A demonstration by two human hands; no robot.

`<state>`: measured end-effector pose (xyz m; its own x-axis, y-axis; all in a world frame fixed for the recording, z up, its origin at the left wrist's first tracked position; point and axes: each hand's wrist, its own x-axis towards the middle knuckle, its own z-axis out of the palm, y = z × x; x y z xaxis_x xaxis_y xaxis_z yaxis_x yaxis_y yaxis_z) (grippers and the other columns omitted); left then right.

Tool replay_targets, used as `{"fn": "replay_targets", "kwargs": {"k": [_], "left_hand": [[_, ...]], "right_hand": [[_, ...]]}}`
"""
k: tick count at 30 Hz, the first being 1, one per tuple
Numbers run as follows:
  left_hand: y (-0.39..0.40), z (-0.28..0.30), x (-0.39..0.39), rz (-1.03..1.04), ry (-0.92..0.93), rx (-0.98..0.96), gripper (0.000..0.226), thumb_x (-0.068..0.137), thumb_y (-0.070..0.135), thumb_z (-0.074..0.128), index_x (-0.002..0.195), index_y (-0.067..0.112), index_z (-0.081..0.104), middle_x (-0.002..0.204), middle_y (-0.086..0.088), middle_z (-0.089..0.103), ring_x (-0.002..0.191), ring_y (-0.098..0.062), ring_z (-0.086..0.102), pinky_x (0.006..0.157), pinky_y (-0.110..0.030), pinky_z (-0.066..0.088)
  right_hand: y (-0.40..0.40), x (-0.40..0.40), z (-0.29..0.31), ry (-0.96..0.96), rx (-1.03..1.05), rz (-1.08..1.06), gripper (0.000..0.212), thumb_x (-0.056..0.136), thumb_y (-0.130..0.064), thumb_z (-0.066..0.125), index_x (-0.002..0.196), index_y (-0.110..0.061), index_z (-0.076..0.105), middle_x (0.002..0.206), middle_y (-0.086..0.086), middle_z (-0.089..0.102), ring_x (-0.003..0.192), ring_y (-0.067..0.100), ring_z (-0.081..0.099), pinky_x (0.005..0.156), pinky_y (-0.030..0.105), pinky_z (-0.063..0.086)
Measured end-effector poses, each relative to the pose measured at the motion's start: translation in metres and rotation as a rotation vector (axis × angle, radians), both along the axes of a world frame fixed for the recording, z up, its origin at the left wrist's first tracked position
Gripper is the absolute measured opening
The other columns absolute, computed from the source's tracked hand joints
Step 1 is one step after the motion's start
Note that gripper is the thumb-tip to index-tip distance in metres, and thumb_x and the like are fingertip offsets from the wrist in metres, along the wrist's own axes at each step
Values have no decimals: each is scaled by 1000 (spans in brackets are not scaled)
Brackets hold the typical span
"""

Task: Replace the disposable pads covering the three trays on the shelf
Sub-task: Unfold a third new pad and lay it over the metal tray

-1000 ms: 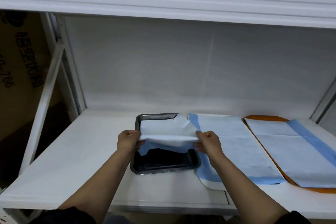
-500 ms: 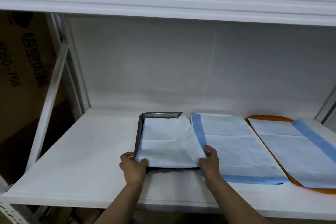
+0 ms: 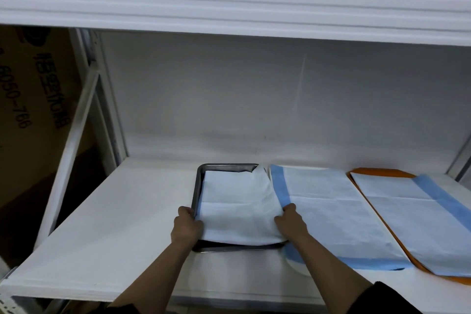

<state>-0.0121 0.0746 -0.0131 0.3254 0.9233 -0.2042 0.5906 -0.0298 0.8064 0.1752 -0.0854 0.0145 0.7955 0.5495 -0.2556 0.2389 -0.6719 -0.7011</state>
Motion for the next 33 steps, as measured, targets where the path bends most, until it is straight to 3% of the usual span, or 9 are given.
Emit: {"fn": "replay_targets", "kwargs": {"k": [5,10,13,18,22,25,28,30,33], "left_hand": [[1,-12,4,-128,-66,146,45,81,-7,45,123,10,48,117,-11,50,100,-24,52,78,-26,38],[-10,-24,-3,-288,-60,406,42,83,-11,40,96,24,57,101,11,56,89,-6,54,68,-8,37],[-15,-30,-7,-292,-96,540,38,81,-12,46,86,22,60,91,13,57,82,3,54,66,-5,38],[-14,-42,-12,-322,-79,712,35,65,-8,49,84,19,61,91,14,54,79,1,48,69,-9,36],[-14,-45,-10,-325,-71,740,26,77,16,43,93,30,58,97,27,47,92,4,44,81,-2,31],[-17,-43,-3,-390,-21,760,28,87,27,39,105,23,61,103,15,50,97,-9,50,82,-16,39],[-17,-40,-3,-400,79,810,9,95,24,49,97,26,57,96,7,56,93,-18,55,82,-31,48],[-15,-38,0,-343,78,653,12,77,9,70,80,18,63,87,0,57,76,-24,59,64,-32,50],[-14,-36,6,-395,231,553,33,44,5,85,49,16,55,63,-1,52,42,-19,47,40,-24,26]], "right_hand": [[1,-10,-12,-214,5,43,53,91,-2,33,140,-21,24,97,6,55,80,22,51,71,28,36],[-2,-19,-25,-421,31,66,45,87,1,33,121,-27,41,104,-3,49,78,15,48,70,26,34],[-2,-19,-34,-521,-7,140,28,85,-19,30,99,-19,54,94,-2,50,75,17,49,70,30,40],[3,-23,-45,-743,25,218,48,78,-31,21,106,-20,58,104,-8,47,80,15,42,64,14,33],[1,-30,-36,-604,44,50,13,88,-14,52,94,-19,62,86,-1,57,72,16,55,63,33,41],[11,-25,-46,-467,32,106,35,45,-1,85,72,-19,71,73,3,59,54,20,59,43,30,44],[15,-18,-53,-546,-44,199,37,37,-9,90,66,-19,69,70,2,59,53,18,58,37,26,40],[15,-15,-57,-620,-81,260,37,34,-10,90,61,-18,65,69,2,59,53,17,57,37,23,34],[17,-10,-61,-733,-107,296,42,26,-5,89,53,-15,59,71,7,62,53,19,57,36,24,32]]}}
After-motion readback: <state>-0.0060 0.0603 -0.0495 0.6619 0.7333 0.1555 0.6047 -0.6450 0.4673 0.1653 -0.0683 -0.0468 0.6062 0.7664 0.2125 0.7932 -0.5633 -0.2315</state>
